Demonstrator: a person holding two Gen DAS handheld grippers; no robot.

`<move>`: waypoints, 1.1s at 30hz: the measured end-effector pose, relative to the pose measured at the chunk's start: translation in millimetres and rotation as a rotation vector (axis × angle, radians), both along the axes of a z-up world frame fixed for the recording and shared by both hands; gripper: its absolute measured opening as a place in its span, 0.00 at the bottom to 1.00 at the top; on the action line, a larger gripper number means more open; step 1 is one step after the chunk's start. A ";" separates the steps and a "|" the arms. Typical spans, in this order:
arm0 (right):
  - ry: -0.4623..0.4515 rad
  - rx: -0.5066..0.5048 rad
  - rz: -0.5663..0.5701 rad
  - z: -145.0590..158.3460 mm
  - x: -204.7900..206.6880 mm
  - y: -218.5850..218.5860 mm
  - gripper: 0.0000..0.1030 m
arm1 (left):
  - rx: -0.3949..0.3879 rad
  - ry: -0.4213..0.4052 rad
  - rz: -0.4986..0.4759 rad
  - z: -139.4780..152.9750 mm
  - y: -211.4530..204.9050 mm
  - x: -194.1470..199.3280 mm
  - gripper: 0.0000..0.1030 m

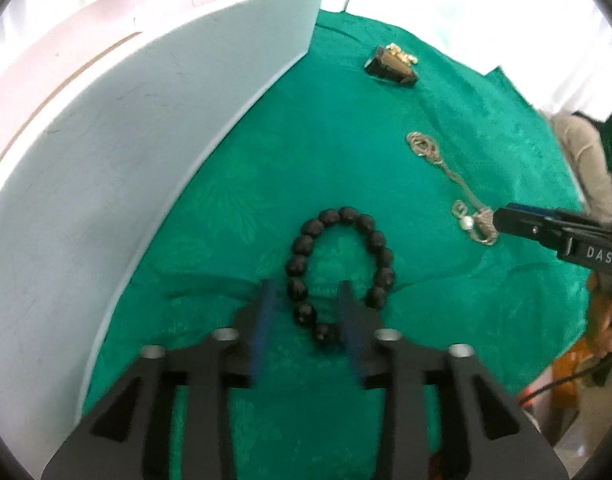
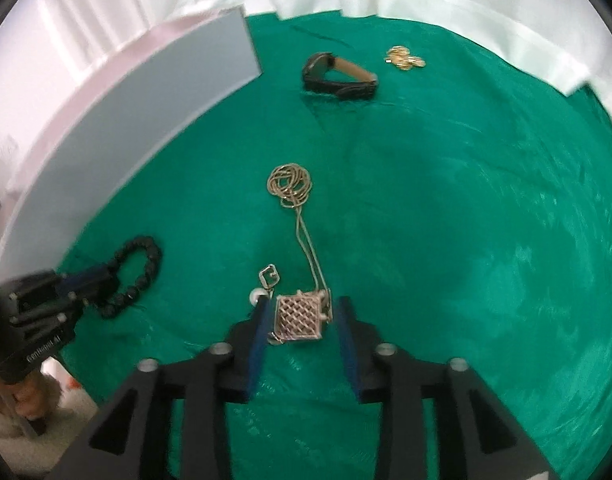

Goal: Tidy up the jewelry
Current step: 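Grasp the silver pendant necklace with the right gripper while the left gripper holds the black bracelet, then carry the black bracelet and silver necklace into the white tray and open both grippers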

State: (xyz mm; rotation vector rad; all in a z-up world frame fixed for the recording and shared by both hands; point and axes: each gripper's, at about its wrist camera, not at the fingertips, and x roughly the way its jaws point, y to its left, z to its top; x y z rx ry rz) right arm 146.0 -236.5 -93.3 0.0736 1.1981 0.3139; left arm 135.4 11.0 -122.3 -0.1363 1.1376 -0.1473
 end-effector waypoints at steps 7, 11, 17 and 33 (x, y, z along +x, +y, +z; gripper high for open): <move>-0.035 0.046 -0.074 21.9 -20.3 -32.9 0.44 | -0.021 0.009 -0.018 3.6 8.7 -6.5 0.53; -0.036 0.052 -0.075 18.3 -15.9 -37.6 0.44 | 0.032 0.011 -0.002 0.9 0.9 0.5 0.52; -0.040 0.011 -0.068 18.4 -13.7 -29.8 0.47 | 0.220 -0.023 -0.056 -9.6 -32.6 1.9 0.51; -0.081 -0.109 0.066 14.2 -14.2 19.6 0.32 | -0.079 -0.047 0.000 29.4 -2.0 -0.5 0.09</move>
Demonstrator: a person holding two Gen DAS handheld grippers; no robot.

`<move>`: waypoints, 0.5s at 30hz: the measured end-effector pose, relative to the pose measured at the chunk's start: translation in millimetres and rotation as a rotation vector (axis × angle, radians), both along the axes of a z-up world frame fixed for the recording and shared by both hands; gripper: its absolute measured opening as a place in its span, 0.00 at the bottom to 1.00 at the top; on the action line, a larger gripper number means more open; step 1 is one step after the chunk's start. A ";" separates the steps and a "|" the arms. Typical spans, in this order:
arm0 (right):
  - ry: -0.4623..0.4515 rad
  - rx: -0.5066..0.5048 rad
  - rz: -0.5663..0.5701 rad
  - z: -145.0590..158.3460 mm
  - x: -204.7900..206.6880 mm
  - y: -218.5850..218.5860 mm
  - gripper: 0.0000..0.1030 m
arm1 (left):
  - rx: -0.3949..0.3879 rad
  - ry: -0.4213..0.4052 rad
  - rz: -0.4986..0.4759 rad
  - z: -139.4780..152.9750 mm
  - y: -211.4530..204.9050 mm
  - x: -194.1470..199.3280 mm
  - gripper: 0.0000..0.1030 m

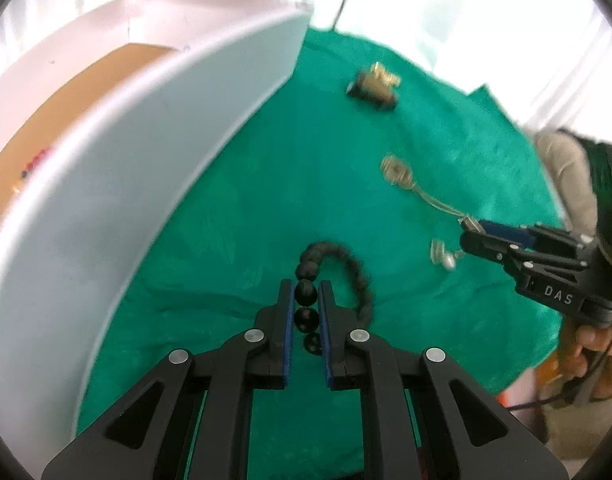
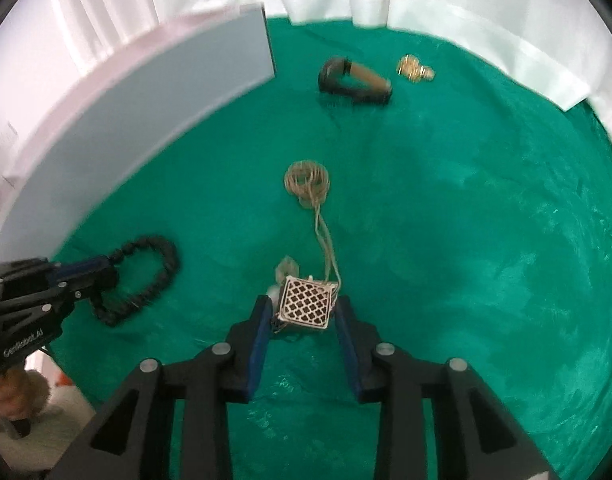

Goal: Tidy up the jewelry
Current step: 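Carry the black bracelet and silver necklace into the white tray and open both grippers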

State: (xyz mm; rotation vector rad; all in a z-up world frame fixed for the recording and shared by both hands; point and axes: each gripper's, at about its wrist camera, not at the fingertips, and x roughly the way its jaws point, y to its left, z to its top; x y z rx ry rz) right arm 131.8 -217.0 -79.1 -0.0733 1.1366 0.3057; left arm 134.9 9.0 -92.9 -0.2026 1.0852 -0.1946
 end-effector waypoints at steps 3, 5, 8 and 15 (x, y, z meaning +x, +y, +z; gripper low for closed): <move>-0.039 0.055 0.009 34.9 -2.6 -7.1 0.32 | -0.050 -0.036 0.005 26.4 6.2 -3.6 0.09; -0.064 0.083 0.020 56.5 -3.4 -8.9 0.32 | -0.075 -0.063 0.007 45.6 9.4 -5.4 0.09; -0.098 0.125 0.042 87.1 -2.1 -7.1 0.32 | -0.106 -0.107 0.011 75.5 17.3 -11.6 0.09; -0.229 0.170 0.156 162.5 -10.9 29.2 0.32 | -0.105 -0.214 0.036 148.8 58.9 -33.3 0.09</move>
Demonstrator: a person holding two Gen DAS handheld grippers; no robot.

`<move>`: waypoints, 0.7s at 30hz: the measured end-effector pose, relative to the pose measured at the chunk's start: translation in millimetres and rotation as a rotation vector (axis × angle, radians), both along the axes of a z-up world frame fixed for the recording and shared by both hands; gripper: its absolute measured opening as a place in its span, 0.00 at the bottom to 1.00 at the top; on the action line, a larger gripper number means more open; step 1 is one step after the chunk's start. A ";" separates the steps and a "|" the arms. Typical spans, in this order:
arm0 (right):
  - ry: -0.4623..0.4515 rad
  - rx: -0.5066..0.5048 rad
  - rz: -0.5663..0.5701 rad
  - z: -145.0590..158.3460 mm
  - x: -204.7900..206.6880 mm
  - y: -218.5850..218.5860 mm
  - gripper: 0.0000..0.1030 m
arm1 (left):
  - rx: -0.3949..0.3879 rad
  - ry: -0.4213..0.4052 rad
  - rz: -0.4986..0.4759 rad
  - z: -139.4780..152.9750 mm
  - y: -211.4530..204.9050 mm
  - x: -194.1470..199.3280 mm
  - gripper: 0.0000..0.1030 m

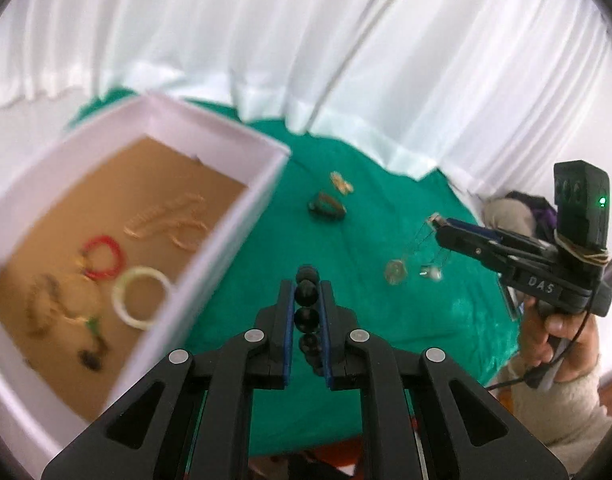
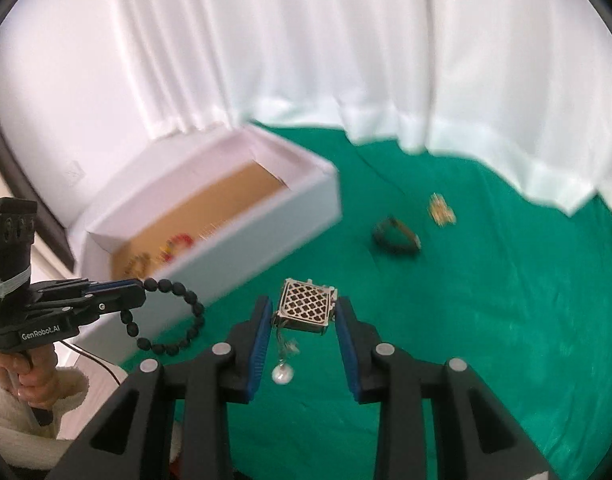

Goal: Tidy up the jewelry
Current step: 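Carry the black bracelet and silver necklace into the white tray and open both grippers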

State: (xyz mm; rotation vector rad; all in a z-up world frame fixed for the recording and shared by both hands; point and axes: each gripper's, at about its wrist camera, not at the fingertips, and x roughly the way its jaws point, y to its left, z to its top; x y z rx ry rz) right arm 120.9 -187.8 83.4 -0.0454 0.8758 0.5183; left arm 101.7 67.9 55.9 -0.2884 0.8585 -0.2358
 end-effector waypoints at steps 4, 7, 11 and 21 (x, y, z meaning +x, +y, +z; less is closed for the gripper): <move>-0.051 0.048 0.093 34.5 0.7 34.0 0.32 | 0.080 -0.019 0.080 21.7 36.4 -1.6 0.09; -0.069 0.066 0.169 46.3 6.9 69.4 0.32 | 0.140 0.007 0.146 20.8 63.5 1.2 0.09; -0.073 0.079 0.262 48.0 8.1 118.8 0.32 | 0.164 0.070 0.211 2.6 101.0 6.6 0.09; 0.103 0.083 0.436 -7.4 20.6 226.4 0.32 | 0.171 0.170 0.362 -42.3 180.5 9.7 0.09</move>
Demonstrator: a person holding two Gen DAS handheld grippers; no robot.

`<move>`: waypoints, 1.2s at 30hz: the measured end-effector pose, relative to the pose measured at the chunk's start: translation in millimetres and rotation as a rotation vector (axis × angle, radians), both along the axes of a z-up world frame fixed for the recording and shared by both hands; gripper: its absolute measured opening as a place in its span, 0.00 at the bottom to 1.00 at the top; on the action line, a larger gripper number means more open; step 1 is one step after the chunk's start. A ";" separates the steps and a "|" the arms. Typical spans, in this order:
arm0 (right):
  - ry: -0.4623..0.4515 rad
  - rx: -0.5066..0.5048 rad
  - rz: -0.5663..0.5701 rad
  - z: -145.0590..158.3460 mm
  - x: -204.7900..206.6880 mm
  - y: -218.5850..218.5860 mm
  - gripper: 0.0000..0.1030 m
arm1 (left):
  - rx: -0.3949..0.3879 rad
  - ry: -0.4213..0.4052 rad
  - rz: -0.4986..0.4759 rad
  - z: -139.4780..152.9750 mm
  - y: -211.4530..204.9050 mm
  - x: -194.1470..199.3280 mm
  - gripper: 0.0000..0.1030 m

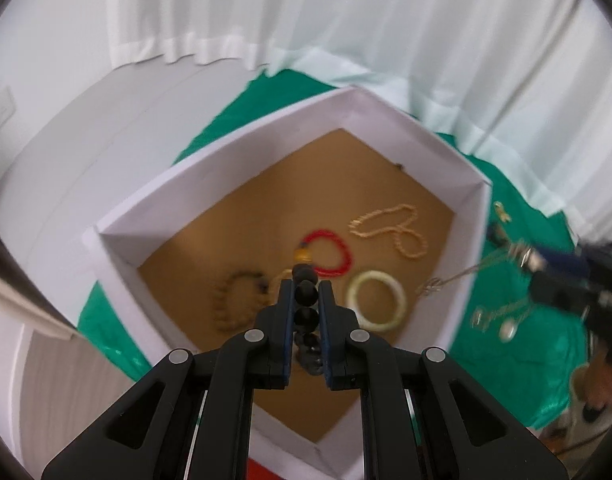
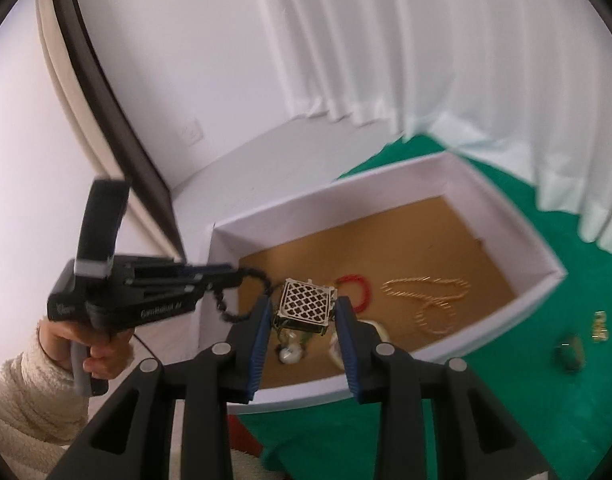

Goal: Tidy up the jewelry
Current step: 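Carry the black bracelet and silver necklace into the white tray and open both grippers, then move the left gripper to the black leather watch and grasp its strap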

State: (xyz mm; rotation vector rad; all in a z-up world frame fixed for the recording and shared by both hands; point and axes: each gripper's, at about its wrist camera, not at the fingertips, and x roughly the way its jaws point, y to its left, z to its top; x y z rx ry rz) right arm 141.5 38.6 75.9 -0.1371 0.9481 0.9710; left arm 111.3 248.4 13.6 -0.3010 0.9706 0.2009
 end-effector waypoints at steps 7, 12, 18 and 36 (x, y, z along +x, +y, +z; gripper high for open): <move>0.118 -0.042 0.104 -40.7 -10.9 53.8 0.32 | 0.029 0.024 0.063 -9.8 36.0 8.7 0.09; 0.175 -0.084 0.165 -71.9 -27.6 84.9 0.32 | 0.050 0.068 0.096 -28.1 53.9 18.0 0.09; 0.165 -0.114 0.162 -91.4 -33.7 96.2 0.57 | 0.074 0.106 0.131 -49.3 67.7 20.9 0.32; -0.122 -0.188 -0.182 -87.7 -53.2 -85.7 0.58 | 0.064 -0.092 -0.188 -3.2 -95.0 -19.9 0.78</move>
